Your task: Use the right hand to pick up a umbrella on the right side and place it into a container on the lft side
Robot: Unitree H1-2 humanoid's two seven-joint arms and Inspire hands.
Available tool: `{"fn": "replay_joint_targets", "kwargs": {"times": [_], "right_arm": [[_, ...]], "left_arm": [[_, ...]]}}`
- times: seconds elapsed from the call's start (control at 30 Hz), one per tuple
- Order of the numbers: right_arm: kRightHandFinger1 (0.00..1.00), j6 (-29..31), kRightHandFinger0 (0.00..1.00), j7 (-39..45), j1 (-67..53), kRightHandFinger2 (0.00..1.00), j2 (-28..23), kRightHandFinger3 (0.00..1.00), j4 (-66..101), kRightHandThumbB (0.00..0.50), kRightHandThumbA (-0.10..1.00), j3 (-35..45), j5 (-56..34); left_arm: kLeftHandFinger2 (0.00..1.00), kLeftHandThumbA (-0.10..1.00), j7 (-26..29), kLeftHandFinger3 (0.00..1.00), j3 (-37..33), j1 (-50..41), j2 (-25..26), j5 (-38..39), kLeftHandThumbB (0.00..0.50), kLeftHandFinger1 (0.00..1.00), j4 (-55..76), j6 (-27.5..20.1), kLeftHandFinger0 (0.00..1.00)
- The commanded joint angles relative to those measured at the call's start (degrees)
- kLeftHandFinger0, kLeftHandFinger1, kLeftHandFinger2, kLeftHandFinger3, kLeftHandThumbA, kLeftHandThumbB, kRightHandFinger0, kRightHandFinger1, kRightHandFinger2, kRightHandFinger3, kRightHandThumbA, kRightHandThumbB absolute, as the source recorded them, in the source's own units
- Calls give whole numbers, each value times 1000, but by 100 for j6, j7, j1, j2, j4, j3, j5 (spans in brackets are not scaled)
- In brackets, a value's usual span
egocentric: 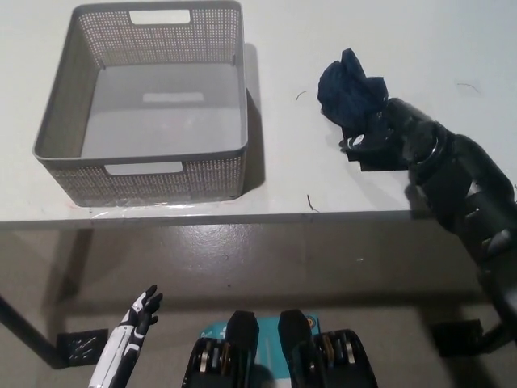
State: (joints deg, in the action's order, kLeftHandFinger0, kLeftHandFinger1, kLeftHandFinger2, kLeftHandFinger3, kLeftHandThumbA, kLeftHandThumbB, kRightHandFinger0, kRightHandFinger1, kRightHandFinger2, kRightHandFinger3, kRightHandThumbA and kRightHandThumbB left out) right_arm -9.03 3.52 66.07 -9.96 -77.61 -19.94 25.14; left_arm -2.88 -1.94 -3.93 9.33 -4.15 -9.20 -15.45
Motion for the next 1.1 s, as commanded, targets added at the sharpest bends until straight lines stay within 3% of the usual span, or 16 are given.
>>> {"fn": "replay_joint_targets", "kwargs": {"times": [0.0, 0.1, 0.2, 0.23, 0.3, 0.33, 0.37, 0.4, 0.43, 0.47, 0.53, 0.7, 0.73, 0.8, 0.83, 1.07], "right_arm": [[1000, 254, 1000, 443, -271, 1000, 207, 1000, -143, 500, 1000, -31, -116], [1000, 375, 1000, 415, -419, 1000, 270, 1000, -191, 493, 1000, -41, -113], [1000, 309, 1000, 85, -529, 1000, 313, 1000, -315, 461, 812, -46, -69], [1000, 157, 1000, -227, -579, 1000, 312, 1000, -347, 430, 563, 18, -99], [1000, 253, 1000, -913, -750, 1000, 232, 1000, -339, 260, 76, 15, -36], [776, 297, 687, -1250, -808, 807, 199, 657, -327, 246, -84, 15, -10], [664, 347, 528, -1493, -844, 689, 179, 560, -314, 235, -97, 34, -10], [392, 554, 282, -1714, -934, 437, 118, 402, -285, 186, -100, 162, -127], [353, 618, 250, -1785, -949, 408, 96, 406, -286, 181, -100, 196, -161], [142, 835, 25, -1925, -982, 244, 39, 355, -290, 189, -100, 282, -231], [294, 944, 171, -2081, -988, 407, 5, 453, -295, 202, -100, 319, -213], [43, 1345, 9, -2043, -994, 358, -45, 487, -284, 203, -100, 464, -307], [22, 1297, 0, -2025, -955, 455, -26, 562, -280, 202, -100, 509, -339], [206, 1411, 0, -1951, -875, 802, -7, 728, -249, 193, -100, 641, -428], [313, 1444, 0, -1946, -854, 860, 0, 755, -242, 205, -100, 675, -437], [465, 1935, 0, -2128, -30, 864, 65, 842, 366, 131, -100, 687, -293]], "left_arm": [[1000, 1000, -53, 1000, 41, 111, 104, 14, 320, 1000, 120, -180, 1000], [1000, 1000, -69, 1000, 41, 145, 89, 50, 317, 1000, 102, -210, 1000], [1000, 1000, -59, 1000, 70, 153, 112, 32, 311, 1000, 86, -251, 1000], [1000, 1000, -58, 1000, 81, 141, 115, 40, 313, 1000, 104, -225, 1000], [1000, 1000, -84, 1000, 81, 129, 135, 55, 318, 1000, 102, -239, 1000], [1000, 1000, -97, 1000, 83, 147, 138, 74, 317, 1000, 96, -235, 1000], [1000, 1000, -112, 1000, 89, 165, 143, 100, 316, 1000, 102, -218, 1000], [1000, 1000, -106, 1000, 95, 164, 146, 96, 322, 1000, 104, -224, 1000], [1000, 1000, -101, 1000, 102, 172, 151, 95, 323, 1000, 100, -222, 1000], [1000, 1000, -89, 1000, 107, 189, 150, 86, 327, 1000, 79, -245, 1000], [1000, 1000, -62, 1000, 112, 165, 144, 50, 323, 1000, 64, -244, 1000], [1000, 1000, -40, 1000, 78, 75, 83, 27, 299, 1000, 9, -314, 1000], [1000, 1000, -52, 1000, 73, 62, 75, 52, 288, 1000, -17, -352, 1000], [1000, 1000, -55, 1000, 72, 37, 74, 61, 287, 1000, -42, -387, 1000], [1000, 1000, -56, 1000, 73, 30, 77, 62, 286, 1000, -42, -389, 1000], [1000, 1000, -44, 1000, 72, 24, 104, -3, 284, 1000, -22, -356, 1000]]}}
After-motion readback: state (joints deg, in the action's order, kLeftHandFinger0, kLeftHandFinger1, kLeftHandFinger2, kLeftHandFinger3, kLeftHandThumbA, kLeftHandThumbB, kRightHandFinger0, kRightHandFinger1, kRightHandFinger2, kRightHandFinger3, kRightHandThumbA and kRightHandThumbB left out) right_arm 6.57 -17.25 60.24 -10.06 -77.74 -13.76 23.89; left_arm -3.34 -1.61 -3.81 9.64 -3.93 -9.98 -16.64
